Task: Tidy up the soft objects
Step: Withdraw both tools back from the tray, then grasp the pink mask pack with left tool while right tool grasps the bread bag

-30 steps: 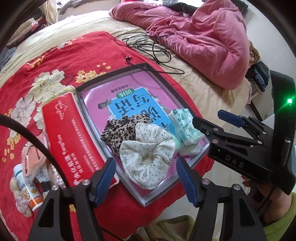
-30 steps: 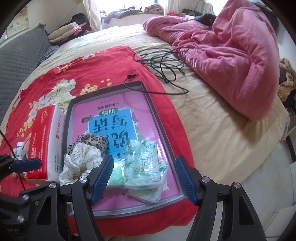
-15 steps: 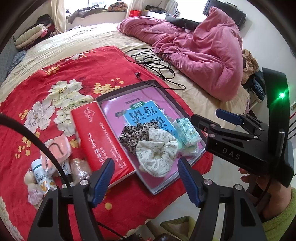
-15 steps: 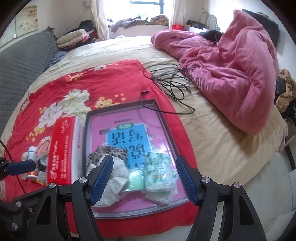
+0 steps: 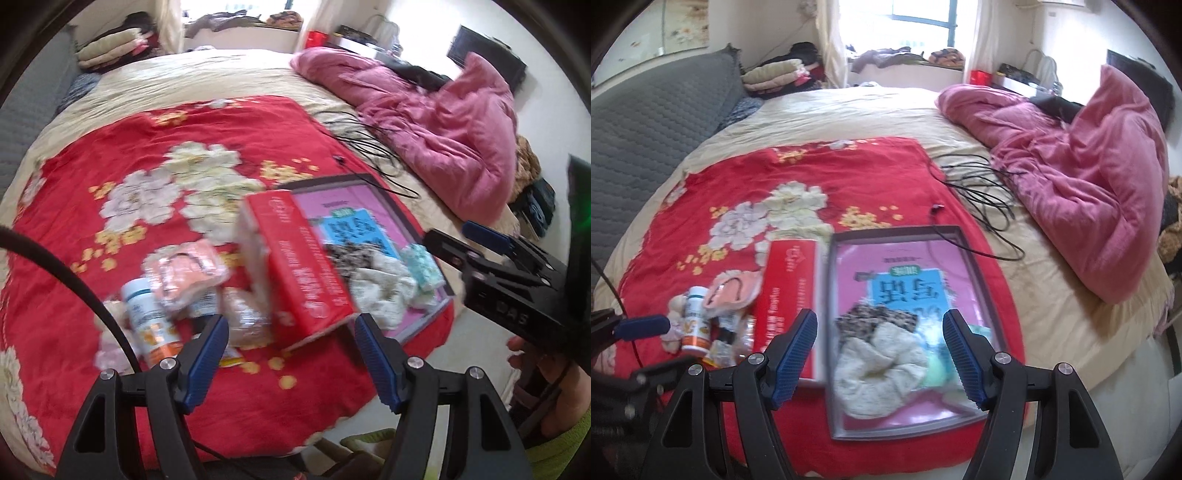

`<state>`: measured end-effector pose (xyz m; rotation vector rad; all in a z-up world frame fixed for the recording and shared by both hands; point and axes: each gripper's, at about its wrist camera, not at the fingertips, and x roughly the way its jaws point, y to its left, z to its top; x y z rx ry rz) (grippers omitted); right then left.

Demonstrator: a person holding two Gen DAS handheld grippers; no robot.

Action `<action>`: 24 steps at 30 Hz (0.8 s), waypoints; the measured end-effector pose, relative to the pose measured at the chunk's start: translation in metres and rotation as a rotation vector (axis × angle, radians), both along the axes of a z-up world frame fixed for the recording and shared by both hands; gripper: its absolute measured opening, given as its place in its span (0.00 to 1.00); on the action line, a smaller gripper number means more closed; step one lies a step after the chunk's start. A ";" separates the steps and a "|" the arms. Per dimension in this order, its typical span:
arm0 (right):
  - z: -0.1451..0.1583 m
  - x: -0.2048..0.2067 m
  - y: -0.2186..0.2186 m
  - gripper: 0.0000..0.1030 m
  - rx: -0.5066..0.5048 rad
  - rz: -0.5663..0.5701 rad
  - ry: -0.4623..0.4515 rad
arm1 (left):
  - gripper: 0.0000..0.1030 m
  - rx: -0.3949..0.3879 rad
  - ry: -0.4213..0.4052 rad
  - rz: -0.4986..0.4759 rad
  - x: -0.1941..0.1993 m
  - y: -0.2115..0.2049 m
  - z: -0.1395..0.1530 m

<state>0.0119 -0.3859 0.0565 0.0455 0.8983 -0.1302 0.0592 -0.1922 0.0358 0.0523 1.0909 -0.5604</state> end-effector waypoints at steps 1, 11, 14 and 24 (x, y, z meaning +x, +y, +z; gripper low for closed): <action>0.001 0.001 0.006 0.70 -0.002 0.010 -0.002 | 0.68 0.002 -0.002 0.012 0.003 0.008 0.000; -0.001 0.011 0.074 0.70 0.016 0.127 0.008 | 0.68 0.025 0.007 0.137 0.029 0.085 -0.010; -0.008 0.013 0.093 0.70 0.010 0.163 0.026 | 0.68 0.027 0.010 0.158 0.033 0.099 -0.013; -0.042 0.015 0.146 0.70 0.029 0.271 0.095 | 0.68 0.034 0.034 0.188 0.054 0.125 -0.028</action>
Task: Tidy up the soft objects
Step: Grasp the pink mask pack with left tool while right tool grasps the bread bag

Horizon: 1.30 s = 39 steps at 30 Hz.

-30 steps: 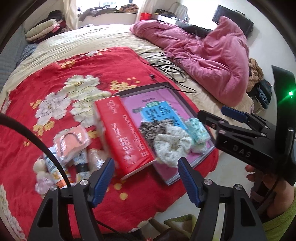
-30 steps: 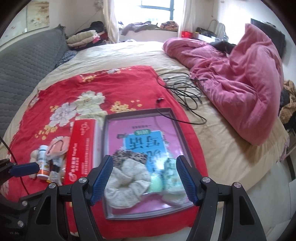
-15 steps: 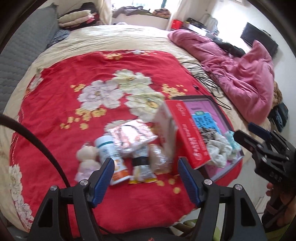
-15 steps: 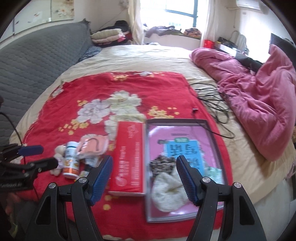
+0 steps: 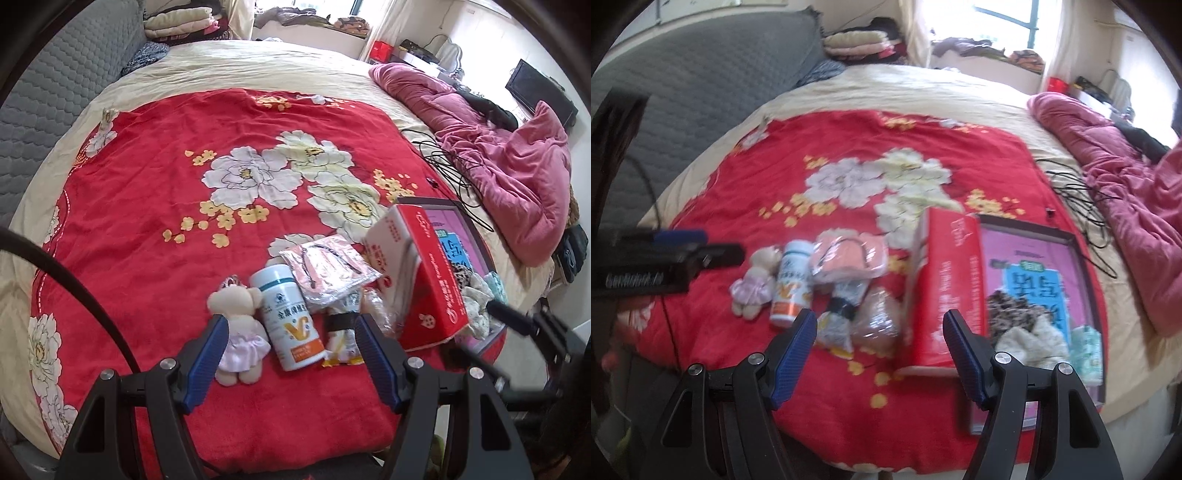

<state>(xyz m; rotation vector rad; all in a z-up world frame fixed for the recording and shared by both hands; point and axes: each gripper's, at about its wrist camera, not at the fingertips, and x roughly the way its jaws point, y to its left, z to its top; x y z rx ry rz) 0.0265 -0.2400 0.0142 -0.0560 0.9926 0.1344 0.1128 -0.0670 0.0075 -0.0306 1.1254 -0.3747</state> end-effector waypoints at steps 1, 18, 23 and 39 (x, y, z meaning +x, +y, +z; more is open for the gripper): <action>-0.003 0.000 0.003 0.70 0.003 0.003 0.006 | 0.68 -0.005 0.004 -0.002 0.004 0.000 -0.002; -0.051 0.008 0.025 0.70 -0.289 0.301 0.061 | 0.68 0.063 0.140 -0.220 0.079 -0.066 -0.068; -0.070 0.010 0.042 0.70 -0.434 0.517 0.080 | 0.68 0.042 0.208 -0.242 0.103 -0.080 -0.089; -0.125 0.043 0.061 0.70 -0.709 0.818 0.226 | 0.68 -0.001 0.331 -0.253 0.138 -0.096 -0.134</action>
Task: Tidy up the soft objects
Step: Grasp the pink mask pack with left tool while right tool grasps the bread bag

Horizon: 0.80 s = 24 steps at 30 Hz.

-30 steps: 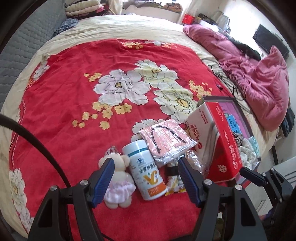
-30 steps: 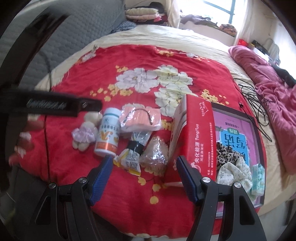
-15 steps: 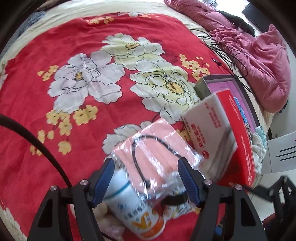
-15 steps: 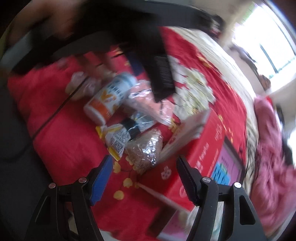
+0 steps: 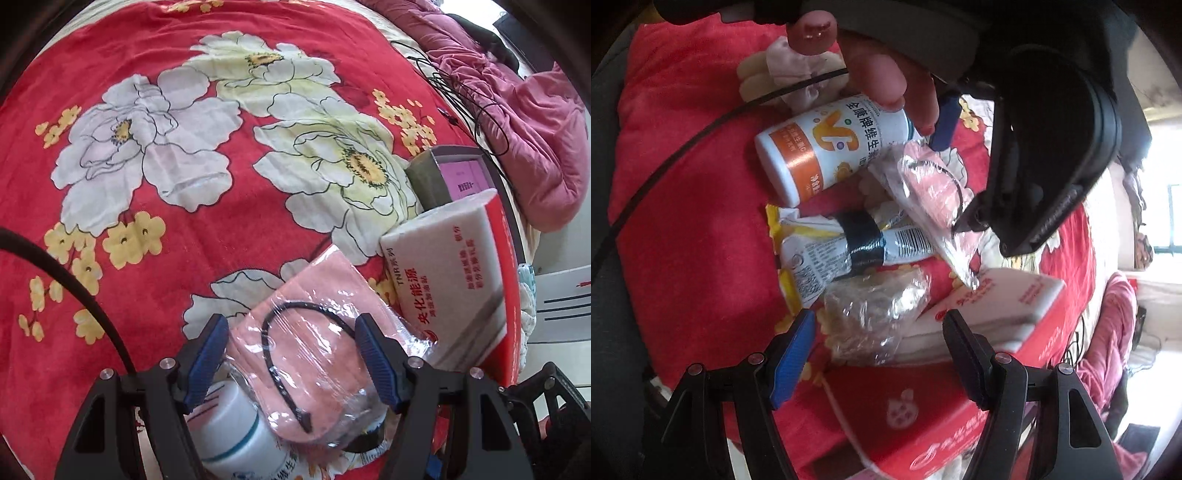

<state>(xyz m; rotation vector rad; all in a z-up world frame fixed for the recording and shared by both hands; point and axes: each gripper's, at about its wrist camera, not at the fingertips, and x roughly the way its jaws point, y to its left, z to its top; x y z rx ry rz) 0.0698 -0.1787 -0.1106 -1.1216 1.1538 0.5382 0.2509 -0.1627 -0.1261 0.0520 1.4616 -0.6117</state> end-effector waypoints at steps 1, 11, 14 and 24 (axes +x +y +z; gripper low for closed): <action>-0.002 0.001 0.000 0.70 -0.010 0.008 0.002 | 0.68 0.001 0.015 -0.002 0.001 0.000 -0.004; -0.026 0.011 -0.001 0.68 -0.113 0.064 0.006 | 0.80 -0.043 0.081 0.008 0.010 -0.004 -0.019; -0.031 0.017 -0.001 0.57 -0.108 0.045 0.014 | 0.80 -0.026 0.068 -0.006 0.007 -0.008 -0.018; -0.021 0.028 -0.014 0.50 -0.025 -0.030 -0.005 | 0.15 -0.034 0.038 0.037 0.012 0.007 -0.005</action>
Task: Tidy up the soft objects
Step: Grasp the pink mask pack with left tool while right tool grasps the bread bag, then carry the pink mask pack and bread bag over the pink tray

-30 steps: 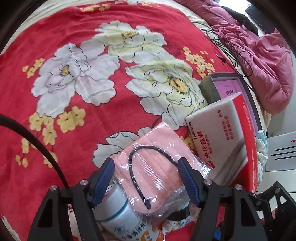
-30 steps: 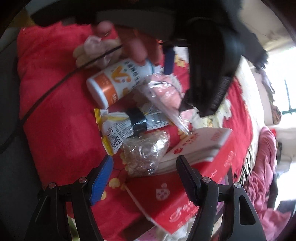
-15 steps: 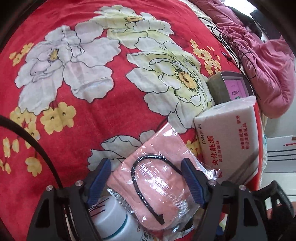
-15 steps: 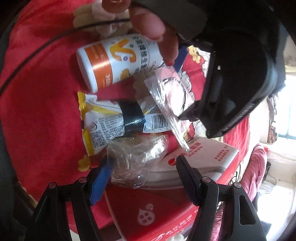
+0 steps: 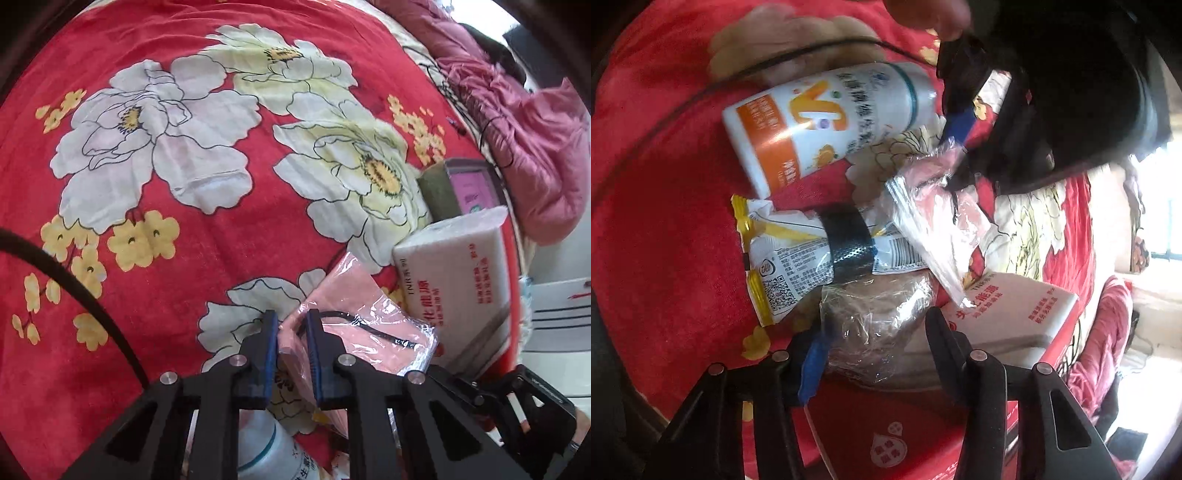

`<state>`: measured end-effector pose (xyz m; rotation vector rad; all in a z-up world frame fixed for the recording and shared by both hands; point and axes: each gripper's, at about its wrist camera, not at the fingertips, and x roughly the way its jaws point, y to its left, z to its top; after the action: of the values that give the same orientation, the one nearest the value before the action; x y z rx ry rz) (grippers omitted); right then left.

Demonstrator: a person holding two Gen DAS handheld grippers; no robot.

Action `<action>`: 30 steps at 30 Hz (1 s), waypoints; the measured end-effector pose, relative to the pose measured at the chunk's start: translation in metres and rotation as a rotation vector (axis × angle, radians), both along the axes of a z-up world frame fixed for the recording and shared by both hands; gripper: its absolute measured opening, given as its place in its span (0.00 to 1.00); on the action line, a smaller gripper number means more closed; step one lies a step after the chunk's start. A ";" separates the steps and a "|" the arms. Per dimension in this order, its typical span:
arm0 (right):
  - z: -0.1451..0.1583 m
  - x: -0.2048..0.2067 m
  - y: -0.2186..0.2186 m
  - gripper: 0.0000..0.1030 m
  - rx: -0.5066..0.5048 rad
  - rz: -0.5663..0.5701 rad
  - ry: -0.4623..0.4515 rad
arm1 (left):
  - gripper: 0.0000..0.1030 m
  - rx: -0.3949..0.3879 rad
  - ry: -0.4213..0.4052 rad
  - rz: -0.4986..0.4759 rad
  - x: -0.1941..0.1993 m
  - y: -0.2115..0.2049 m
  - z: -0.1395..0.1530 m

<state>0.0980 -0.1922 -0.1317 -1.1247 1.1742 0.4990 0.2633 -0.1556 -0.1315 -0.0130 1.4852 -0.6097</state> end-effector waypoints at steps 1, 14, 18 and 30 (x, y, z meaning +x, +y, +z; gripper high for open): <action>0.003 0.001 -0.003 0.49 0.016 -0.011 -0.004 | 0.15 -0.004 -0.004 0.000 -0.001 0.000 0.001; 0.046 0.004 -0.024 0.44 0.283 -0.238 -0.011 | 0.12 -0.077 -0.082 0.100 -0.022 0.024 0.046; 0.060 0.001 -0.036 0.44 0.407 -0.350 -0.001 | 0.12 -0.065 -0.142 0.140 -0.033 0.037 0.068; 0.099 -0.022 -0.050 0.44 0.636 -0.476 -0.014 | 0.12 -0.078 -0.254 0.179 -0.073 0.063 0.124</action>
<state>0.0760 -0.2425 -0.0327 -0.2881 1.1101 0.4429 0.1902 -0.0929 -0.0070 -0.1236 1.1994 -0.5036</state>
